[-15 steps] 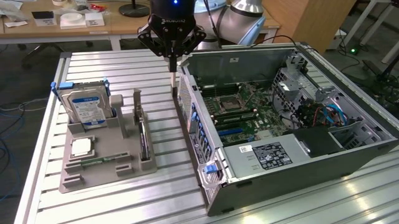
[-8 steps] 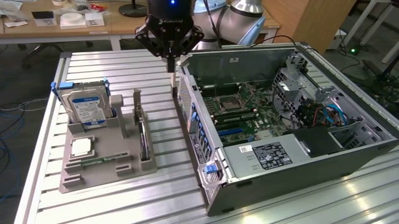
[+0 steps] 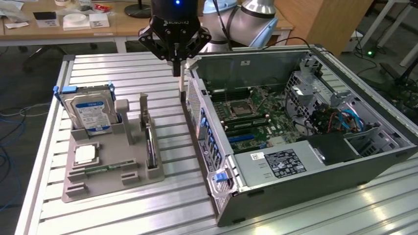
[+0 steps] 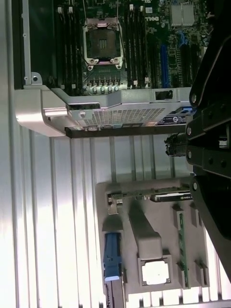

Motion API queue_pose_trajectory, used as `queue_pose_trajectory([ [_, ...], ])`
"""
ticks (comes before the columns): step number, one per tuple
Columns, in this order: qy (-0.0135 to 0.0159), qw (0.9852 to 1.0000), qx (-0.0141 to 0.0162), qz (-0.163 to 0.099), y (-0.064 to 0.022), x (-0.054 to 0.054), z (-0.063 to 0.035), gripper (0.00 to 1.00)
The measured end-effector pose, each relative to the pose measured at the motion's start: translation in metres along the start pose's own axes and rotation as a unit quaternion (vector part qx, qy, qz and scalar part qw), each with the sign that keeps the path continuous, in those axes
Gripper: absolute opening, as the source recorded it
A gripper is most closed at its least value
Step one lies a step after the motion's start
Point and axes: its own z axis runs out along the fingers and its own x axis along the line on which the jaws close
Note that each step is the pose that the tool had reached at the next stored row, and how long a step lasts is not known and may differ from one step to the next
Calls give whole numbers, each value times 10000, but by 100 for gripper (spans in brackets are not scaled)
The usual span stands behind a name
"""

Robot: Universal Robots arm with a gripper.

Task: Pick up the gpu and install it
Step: 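Reach for the gpu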

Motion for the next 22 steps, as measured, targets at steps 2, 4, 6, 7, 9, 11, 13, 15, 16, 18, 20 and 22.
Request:
queue_pose_trajectory([
  [2, 0, 10000, 0, 0, -6, 23, -1, 11],
  [4, 0, 10000, 0, 0, -9, 35, -1, 11],
  [6, 0, 10000, 0, 0, -11, 45, -1, 11],
  [7, 0, 10000, 0, 0, -11, 49, -2, 11],
  [9, 0, 10000, 0, 0, -13, 62, -2, 11],
  [11, 0, 10000, 0, 0, -15, 74, -3, 11],
  [13, 0, 10000, 0, 0, -18, 87, -3, 11],
  [15, 0, 10000, 0, 0, -21, 99, -3, 11],
  [16, 0, 10000, 0, 0, -23, 104, -4, 11],
  [18, 0, 10000, 0, 0, -26, 116, -4, 11],
  [20, 0, 10000, 0, 0, -29, 127, -4, 11],
  [22, 0, 10000, 0, 0, -31, 138, -4, 11],
])
